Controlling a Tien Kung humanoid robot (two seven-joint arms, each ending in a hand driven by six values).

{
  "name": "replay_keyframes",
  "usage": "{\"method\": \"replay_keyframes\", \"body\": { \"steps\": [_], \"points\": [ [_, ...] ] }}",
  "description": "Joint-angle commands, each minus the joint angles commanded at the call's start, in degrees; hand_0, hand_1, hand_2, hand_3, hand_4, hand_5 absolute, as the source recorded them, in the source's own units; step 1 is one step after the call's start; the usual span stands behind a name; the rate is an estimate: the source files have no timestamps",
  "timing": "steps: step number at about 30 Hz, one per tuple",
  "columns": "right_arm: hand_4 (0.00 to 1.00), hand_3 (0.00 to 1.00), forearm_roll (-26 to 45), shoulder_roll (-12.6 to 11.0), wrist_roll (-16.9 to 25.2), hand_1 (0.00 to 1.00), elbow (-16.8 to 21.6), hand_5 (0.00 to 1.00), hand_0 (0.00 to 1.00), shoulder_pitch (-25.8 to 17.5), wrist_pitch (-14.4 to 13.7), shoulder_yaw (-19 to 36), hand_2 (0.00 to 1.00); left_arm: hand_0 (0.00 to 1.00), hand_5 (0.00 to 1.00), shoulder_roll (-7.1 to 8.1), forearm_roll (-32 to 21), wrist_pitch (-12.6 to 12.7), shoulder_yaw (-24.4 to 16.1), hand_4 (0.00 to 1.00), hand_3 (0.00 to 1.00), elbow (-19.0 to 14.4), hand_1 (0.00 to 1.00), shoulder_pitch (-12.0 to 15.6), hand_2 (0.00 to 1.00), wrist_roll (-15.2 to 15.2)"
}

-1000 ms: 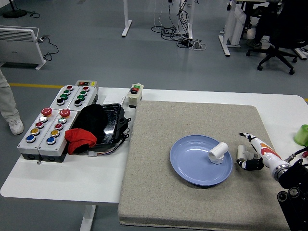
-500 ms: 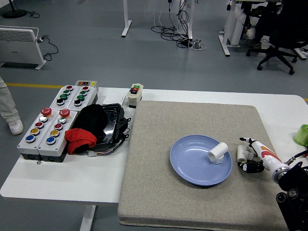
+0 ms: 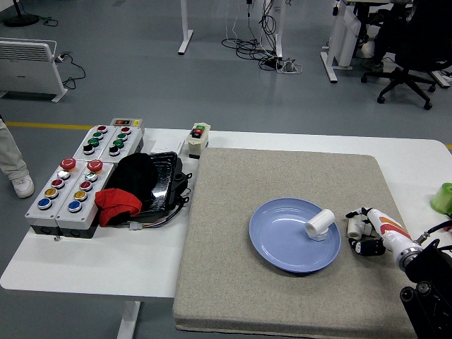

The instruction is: Pick pipe place plate twice

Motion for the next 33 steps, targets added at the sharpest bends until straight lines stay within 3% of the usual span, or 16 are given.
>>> {"method": "replay_keyframes", "body": {
  "steps": [2,3,10,18,27,33],
  "points": [
    [0.496,0.648,0.1,0.0,0.1,0.537,0.1,0.045,0.456,0.0,-0.3,0.2,0.537,0.621,0.998,0.02,0.1,0.0,-0.1,0.275,0.591,0.0,0.590,0.0,0.534,0.0],
    [0.469,0.618,0.2,0.0,0.1,0.500,0.2,0.035,0.398,-0.1,-0.6,0.4,0.525,0.621,0.998,0.03,0.1,0.0,-0.1,0.276,0.591,0.0,0.590,0.0,0.534,0.0],
    [0.455,0.610,1.2,-0.3,0.2,0.489,2.3,0.033,0.385,-0.6,-1.0,1.5,0.522,0.621,0.998,0.04,0.3,0.0,-0.1,0.275,0.591,0.0,0.590,0.0,0.533,0.0],
    [0.446,0.604,4.2,-1.3,-0.2,0.486,8.6,0.035,0.382,-1.6,-1.7,2.6,0.520,0.621,0.998,0.02,0.3,0.0,-0.1,0.275,0.591,0.0,0.590,0.1,0.533,0.1],
    [0.444,0.593,8.9,-1.9,-1.6,0.480,16.5,0.043,0.374,-2.1,-1.3,-1.6,0.518,0.622,0.998,-0.04,0.2,-0.1,-0.2,0.274,0.591,0.0,0.589,0.3,0.533,0.1],
    [0.444,0.595,14.0,-2.4,-3.2,0.482,21.9,0.042,0.381,-1.6,-0.5,-7.1,0.517,0.622,0.998,0.07,0.5,-0.1,-0.4,0.274,0.591,0.0,0.590,0.4,0.532,0.2]
  ]
}}
